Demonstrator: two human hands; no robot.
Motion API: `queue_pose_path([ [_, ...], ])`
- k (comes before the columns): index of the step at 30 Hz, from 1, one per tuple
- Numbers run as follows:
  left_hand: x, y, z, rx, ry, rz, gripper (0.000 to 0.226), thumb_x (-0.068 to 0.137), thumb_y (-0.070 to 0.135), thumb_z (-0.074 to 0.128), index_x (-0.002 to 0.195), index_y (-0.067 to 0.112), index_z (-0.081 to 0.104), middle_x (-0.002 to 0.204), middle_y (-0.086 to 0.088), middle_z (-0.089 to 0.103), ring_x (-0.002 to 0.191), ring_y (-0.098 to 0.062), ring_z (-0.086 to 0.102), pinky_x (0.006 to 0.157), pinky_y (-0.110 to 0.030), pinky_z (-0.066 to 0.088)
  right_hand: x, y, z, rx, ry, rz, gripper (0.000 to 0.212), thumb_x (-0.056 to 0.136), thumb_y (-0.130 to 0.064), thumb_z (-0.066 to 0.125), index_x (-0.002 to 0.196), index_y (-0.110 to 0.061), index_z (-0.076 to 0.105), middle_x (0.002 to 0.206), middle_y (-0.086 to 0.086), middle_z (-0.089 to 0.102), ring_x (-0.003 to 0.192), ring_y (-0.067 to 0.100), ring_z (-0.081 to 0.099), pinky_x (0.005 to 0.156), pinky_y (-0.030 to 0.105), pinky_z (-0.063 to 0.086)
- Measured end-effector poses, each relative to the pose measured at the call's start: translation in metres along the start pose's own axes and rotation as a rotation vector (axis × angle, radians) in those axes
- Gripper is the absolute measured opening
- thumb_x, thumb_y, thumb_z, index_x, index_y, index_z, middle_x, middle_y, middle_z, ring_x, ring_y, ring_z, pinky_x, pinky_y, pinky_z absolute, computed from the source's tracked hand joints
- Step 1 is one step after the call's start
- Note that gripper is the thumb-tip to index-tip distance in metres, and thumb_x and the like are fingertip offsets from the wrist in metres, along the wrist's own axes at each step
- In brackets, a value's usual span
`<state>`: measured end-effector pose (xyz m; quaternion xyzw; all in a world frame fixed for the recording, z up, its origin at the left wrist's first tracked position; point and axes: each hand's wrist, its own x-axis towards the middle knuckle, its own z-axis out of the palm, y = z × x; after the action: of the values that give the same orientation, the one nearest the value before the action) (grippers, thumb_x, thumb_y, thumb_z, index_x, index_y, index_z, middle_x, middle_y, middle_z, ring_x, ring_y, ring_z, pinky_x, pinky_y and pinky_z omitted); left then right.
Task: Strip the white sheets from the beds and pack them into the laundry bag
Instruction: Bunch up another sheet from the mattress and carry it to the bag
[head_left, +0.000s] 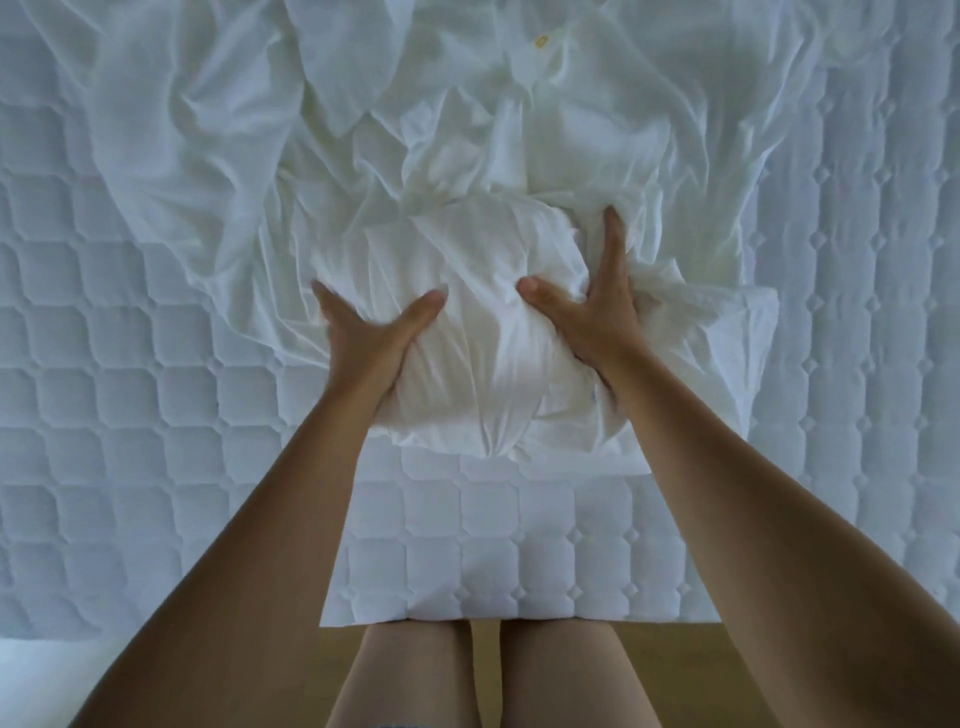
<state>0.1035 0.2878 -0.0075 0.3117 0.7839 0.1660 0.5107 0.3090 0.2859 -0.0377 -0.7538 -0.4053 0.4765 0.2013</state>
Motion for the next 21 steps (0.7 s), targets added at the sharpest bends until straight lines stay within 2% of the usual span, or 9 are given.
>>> queue_pose_path([
  [4, -0.001, 0.003, 0.016, -0.182, -0.103, -0.061, 0.115, 0.044, 0.061, 0.085, 0.141, 0.027, 0.032, 0.123, 0.011, 0.055, 0.104, -0.009, 0.057, 0.09, -0.031, 0.046, 0.006, 0.009, -0.006, -0.017, 0.186, 0.044, 0.132, 0.06, -0.061, 0.079, 0.152, -0.024, -0.009, 0.159, 0.004, 0.005, 0.146, 0.019, 0.008, 0.117, 0.04, 0.004],
  [6, -0.002, 0.007, 0.019, -0.159, -0.08, -0.043, 0.114, 0.04, 0.065, 0.081, 0.138, 0.026, 0.038, 0.121, 0.012, 0.058, 0.104, -0.008, 0.058, 0.086, -0.028, 0.047, 0.012, 0.015, -0.009, -0.019, 0.133, 0.074, 0.136, 0.058, -0.064, 0.078, 0.151, -0.021, -0.011, 0.16, 0.004, 0.001, 0.147, 0.019, 0.001, 0.115, 0.036, -0.002],
  [8, -0.005, 0.013, 0.018, -0.181, -0.105, -0.033, 0.101, 0.044, 0.057, 0.086, 0.132, 0.025, 0.046, 0.116, 0.011, 0.063, 0.1, -0.008, 0.064, 0.081, -0.025, 0.052, 0.018, 0.015, -0.014, 0.097, 0.052, 0.094, 0.134, 0.054, -0.067, 0.079, 0.153, -0.023, -0.001, 0.159, 0.003, 0.015, 0.146, 0.02, 0.015, 0.118, 0.038, 0.009],
  [10, -0.008, 0.024, 0.015, -0.3, -0.22, -0.085, 0.077, 0.057, 0.045, 0.085, 0.124, 0.02, 0.057, 0.108, 0.005, 0.071, 0.095, -0.014, 0.069, 0.074, -0.026, 0.056, 0.023, 0.014, -0.021, 0.192, 0.013, 0.115, 0.115, 0.05, -0.068, 0.079, 0.144, -0.025, 0.03, 0.14, -0.005, 0.048, 0.129, 0.015, 0.046, 0.11, 0.037, 0.036],
  [12, -0.011, 0.038, 0.014, -0.353, -0.365, -0.146, 0.05, 0.07, 0.038, 0.076, 0.114, 0.016, 0.064, 0.104, -0.001, 0.074, 0.095, -0.018, 0.071, 0.073, -0.028, 0.057, 0.027, 0.013, -0.033, 0.213, -0.029, 0.132, 0.09, 0.055, -0.068, 0.076, 0.13, -0.026, 0.052, 0.119, -0.012, 0.063, 0.111, 0.009, 0.06, 0.098, 0.031, 0.048],
  [15, -0.016, 0.059, 0.013, -0.242, -0.448, -0.147, 0.03, 0.08, 0.038, 0.07, 0.105, 0.022, 0.066, 0.099, 0.003, 0.074, 0.089, -0.012, 0.071, 0.072, -0.025, 0.055, 0.023, 0.006, -0.049, 0.299, -0.168, 0.169, 0.043, 0.088, -0.048, 0.059, 0.125, -0.027, 0.053, 0.098, -0.023, 0.059, 0.08, -0.019, 0.059, 0.066, 0.0, 0.043],
  [17, -0.022, 0.067, 0.01, -0.162, -0.417, -0.147, 0.036, 0.076, 0.044, 0.073, 0.106, 0.026, 0.065, 0.095, 0.007, 0.074, 0.081, -0.008, 0.072, 0.065, -0.021, 0.052, 0.012, 0.007, -0.049, 0.303, -0.23, 0.189, 0.032, 0.095, -0.044, 0.049, 0.124, -0.03, 0.049, 0.094, -0.024, 0.056, 0.066, -0.021, 0.056, 0.053, -0.004, 0.037],
  [19, -0.03, 0.063, 0.003, -0.052, -0.374, -0.143, 0.048, 0.069, 0.048, 0.077, 0.108, 0.026, 0.063, 0.094, 0.008, 0.072, 0.076, -0.008, 0.071, 0.06, -0.019, 0.05, -0.003, 0.016, -0.038, 0.251, -0.249, 0.222, 0.039, 0.097, -0.045, 0.045, 0.128, -0.024, 0.054, 0.113, -0.014, 0.059, 0.094, -0.005, 0.06, 0.072, 0.001, 0.042],
  [21, -0.041, 0.053, -0.006, 0.015, -0.373, -0.14, 0.053, 0.063, 0.046, 0.081, 0.109, 0.027, 0.061, 0.098, 0.007, 0.07, 0.08, -0.008, 0.069, 0.062, -0.021, 0.049, -0.023, 0.032, -0.022, 0.321, -0.271, 0.255, 0.033, 0.097, -0.046, 0.045, 0.121, -0.029, 0.059, 0.123, -0.01, 0.06, 0.112, 0.006, 0.057, 0.095, 0.02, 0.044],
])
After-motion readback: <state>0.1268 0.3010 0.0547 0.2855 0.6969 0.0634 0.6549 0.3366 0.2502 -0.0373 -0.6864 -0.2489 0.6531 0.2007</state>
